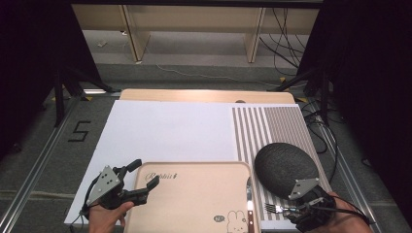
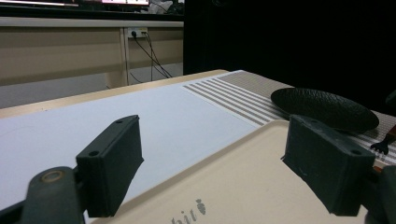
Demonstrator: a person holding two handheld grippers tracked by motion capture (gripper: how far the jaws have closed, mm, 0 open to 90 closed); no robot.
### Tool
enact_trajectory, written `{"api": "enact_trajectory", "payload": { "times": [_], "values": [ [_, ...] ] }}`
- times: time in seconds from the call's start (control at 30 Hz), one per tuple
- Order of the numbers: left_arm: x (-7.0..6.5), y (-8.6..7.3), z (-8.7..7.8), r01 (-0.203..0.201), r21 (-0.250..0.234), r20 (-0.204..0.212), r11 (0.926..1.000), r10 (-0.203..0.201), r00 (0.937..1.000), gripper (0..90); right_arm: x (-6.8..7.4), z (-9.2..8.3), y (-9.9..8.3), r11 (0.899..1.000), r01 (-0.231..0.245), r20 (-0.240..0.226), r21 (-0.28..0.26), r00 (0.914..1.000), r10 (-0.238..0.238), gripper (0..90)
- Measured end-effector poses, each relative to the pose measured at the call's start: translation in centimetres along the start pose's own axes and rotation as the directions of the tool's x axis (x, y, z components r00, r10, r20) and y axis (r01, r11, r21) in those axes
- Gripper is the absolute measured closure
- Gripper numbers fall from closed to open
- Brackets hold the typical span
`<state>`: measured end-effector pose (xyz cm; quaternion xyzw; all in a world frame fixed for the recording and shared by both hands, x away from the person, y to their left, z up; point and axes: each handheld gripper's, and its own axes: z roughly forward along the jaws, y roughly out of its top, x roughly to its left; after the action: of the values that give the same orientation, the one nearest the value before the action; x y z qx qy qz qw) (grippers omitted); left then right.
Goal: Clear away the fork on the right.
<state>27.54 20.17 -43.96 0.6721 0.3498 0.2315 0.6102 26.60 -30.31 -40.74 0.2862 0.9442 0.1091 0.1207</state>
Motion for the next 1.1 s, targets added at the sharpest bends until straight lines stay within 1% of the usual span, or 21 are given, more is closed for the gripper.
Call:
{"api": "enact_trajectory", "payload": {
  "times": [0.03, 0.07, 0.1, 0.2, 0.23, 0.27, 0.3, 0.37, 0.43, 0.5, 0.53, 0.57, 0.6, 0.63, 0.73, 0.8, 0.87, 0.93, 0.97, 1.1],
  "values": [
    [0.0, 0.0, 0.0, -0.001, 0.001, 0.000, 1.0000, 0.001, 1.0000, 18.4, 0.0, 0.0, -0.2, 1.000, -0.004, -0.003, 0.017, 1.0000, 0.004, 23.7],
    [0.0, 0.0, 0.0, -0.001, 0.001, 0.000, 1.0000, 0.001, 1.0000, 18.4, -0.1, 0.2, -0.5, 1.000, -0.007, 0.001, 0.001, 1.0000, 0.007, 23.9],
    [0.0, 0.0, 0.0, 0.000, 0.000, 0.000, 1.0000, 0.000, 1.0000, 18.4, -0.2, 0.3, -0.6, 1.000, -0.009, 0.007, 0.005, 0.9999, 0.009, 24.4],
    [0.0, 0.0, 0.0, -0.002, 0.002, 0.001, 1.0000, 0.002, 1.0000, 18.3, -0.4, 0.4, -1.0, 1.000, -0.017, 0.007, 0.013, 0.9998, 0.017, 25.3],
    [0.1, 0.0, 0.0, -0.002, 0.002, 0.001, 1.0000, 0.002, 1.0000, 18.4, -0.5, 0.5, -1.2, 1.000, -0.006, 0.015, 0.028, 0.9999, 0.006, 25.9],
    [0.1, 0.0, 0.0, -0.002, 0.002, 0.001, 1.0000, 0.002, 1.0000, 18.4, -0.5, 0.4, -1.3, 0.999, -0.015, -0.001, 0.047, 0.9999, 0.015, 26.6],
    [0.1, 0.0, 0.0, -0.002, 0.001, 0.001, 1.0000, 0.002, 1.0000, 18.3, -0.5, 0.6, -1.5, 0.999, -0.016, 0.014, 0.030, 0.9998, 0.016, 27.2],
    [0.1, 0.0, 0.0, -0.002, 0.000, 0.001, 1.0000, 0.002, 1.0000, 18.3, -0.6, 0.8, -1.8, 0.999, -0.015, 0.017, 0.038, 0.9997, 0.014, 28.6],
    [0.0, 0.0, 0.0, -0.002, 0.001, 0.001, 1.0000, 0.002, 1.0000, 18.4, -0.7, 0.9, -2.1, 0.998, -0.024, 0.023, 0.052, 0.9995, 0.023, 30.1],
    [0.0, 0.0, 0.0, -0.002, 0.002, 0.001, 1.0000, 0.002, 1.0000, 18.3, -0.8, 1.1, -2.4, 0.999, -0.017, 0.023, 0.049, 0.9996, 0.016, 31.4],
    [0.0, 0.0, 0.0, -0.001, 0.002, 0.001, 1.0000, 0.001, 1.0000, 18.3, -0.8, 1.2, -2.5, 0.999, -0.011, 0.014, 0.051, 0.9998, 0.010, 32.1],
    [0.0, 0.0, 0.0, -0.002, 0.001, 0.001, 1.0000, 0.002, 1.0000, 18.3, -0.8, 1.3, -2.6, 0.999, -0.015, 0.016, 0.053, 0.9998, 0.014, 32.9],
    [0.0, 0.0, 0.0, -0.002, 0.002, 0.001, 1.0000, 0.002, 1.0000, 18.3, -0.9, 1.5, -2.6, 0.999, -0.006, 0.014, 0.054, 0.9999, 0.005, 33.4],
    [0.0, 0.0, 0.0, -0.001, 0.001, 0.001, 1.0000, 0.001, 1.0000, 18.3, -0.9, 1.6, -2.6, 0.998, 0.001, 0.010, 0.062, 1.0000, -0.002, 34.0],
    [0.0, 0.0, 0.0, -0.002, 0.001, 0.001, 1.0000, 0.002, 1.0000, 18.3, -1.0, 2.1, -2.6, 0.997, 0.011, 0.016, 0.080, 0.9998, -0.013, 35.7],
    [0.0, 0.0, 0.0, -0.002, 0.002, 0.001, 1.0000, 0.002, 1.0000, 18.3, -1.2, 2.2, -2.7, 0.997, 0.019, 0.012, 0.075, 0.9997, -0.020, 37.4],
    [0.0, 0.0, 0.0, -0.002, 0.002, 0.001, 1.0000, 0.002, 1.0000, 18.3, -1.3, 2.2, -2.6, 0.997, 0.019, 0.001, 0.080, 0.9998, -0.019, 39.4],
    [0.0, 0.0, 0.0, -0.002, 0.002, 0.001, 1.0000, 0.002, 1.0000, 18.3, -1.4, 2.4, -2.7, 0.996, 0.012, 0.008, 0.085, 0.9999, -0.013, 41.1],
    [0.0, 0.0, 0.0, -0.002, 0.002, 0.001, 1.0000, 0.002, 1.0000, 18.3, -1.5, 2.5, -2.7, 0.996, 0.016, -0.005, 0.088, 0.9999, -0.015, 41.8],
    [0.0, 0.0, 0.0, -0.002, 0.002, 0.001, 1.0000, 0.002, 1.0000, 18.3, -1.8, 2.8, -2.8, 0.995, 0.019, -0.012, 0.099, 0.9998, -0.018, 44.1]
  ]
}}
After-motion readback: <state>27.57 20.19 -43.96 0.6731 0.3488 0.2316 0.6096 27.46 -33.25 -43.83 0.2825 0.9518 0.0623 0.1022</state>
